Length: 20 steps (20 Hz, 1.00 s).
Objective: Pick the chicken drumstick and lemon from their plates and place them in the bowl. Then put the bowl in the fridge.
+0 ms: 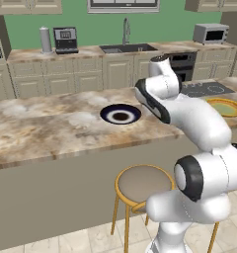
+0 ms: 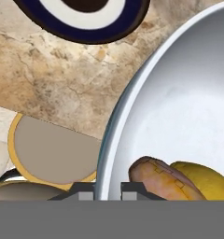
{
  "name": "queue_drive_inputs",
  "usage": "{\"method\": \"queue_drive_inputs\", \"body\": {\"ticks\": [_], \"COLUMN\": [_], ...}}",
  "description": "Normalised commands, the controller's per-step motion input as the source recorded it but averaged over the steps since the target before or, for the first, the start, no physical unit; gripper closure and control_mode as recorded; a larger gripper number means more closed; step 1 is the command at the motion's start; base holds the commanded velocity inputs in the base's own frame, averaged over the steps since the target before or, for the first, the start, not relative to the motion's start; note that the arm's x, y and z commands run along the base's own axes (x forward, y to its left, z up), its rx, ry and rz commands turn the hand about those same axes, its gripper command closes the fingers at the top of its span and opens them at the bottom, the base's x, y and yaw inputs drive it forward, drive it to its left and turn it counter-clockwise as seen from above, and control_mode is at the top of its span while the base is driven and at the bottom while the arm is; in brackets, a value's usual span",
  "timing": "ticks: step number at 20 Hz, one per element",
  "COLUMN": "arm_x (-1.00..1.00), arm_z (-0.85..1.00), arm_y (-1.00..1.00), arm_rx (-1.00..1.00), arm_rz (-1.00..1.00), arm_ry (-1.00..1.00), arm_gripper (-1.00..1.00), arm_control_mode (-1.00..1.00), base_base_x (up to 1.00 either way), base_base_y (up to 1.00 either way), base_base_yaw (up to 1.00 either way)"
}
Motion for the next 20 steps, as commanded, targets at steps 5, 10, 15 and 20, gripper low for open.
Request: {"method": "queue_drive_inputs", "body": {"ticks": [5, 10, 15, 20], "arm_x": [-0.64, -0.34, -0.01, 0.00], "arm_z": [0.00, 0.00, 0.00, 0.00], "arm_y": [0.52, 0.50, 0.18, 0.00], "arm_rx": [-0.03, -0.08, -0.08, 0.00], "arm_rz": [-0.16, -0.15, -0.02, 0.00], "arm_ry": [-0.06, -0.01, 0.00, 0.00], "arm_gripper": [1.00, 1.00, 1.00, 1.00], "arm_control_mode": [-1.00, -1.00, -1.00, -1.00], "base_base_x": [0.00, 0.00, 0.00, 0.00], "base_base_y": [0.00, 0.00, 0.00, 0.00], "base_base_yaw": [0.00, 0.00, 0.00, 0.00]}}
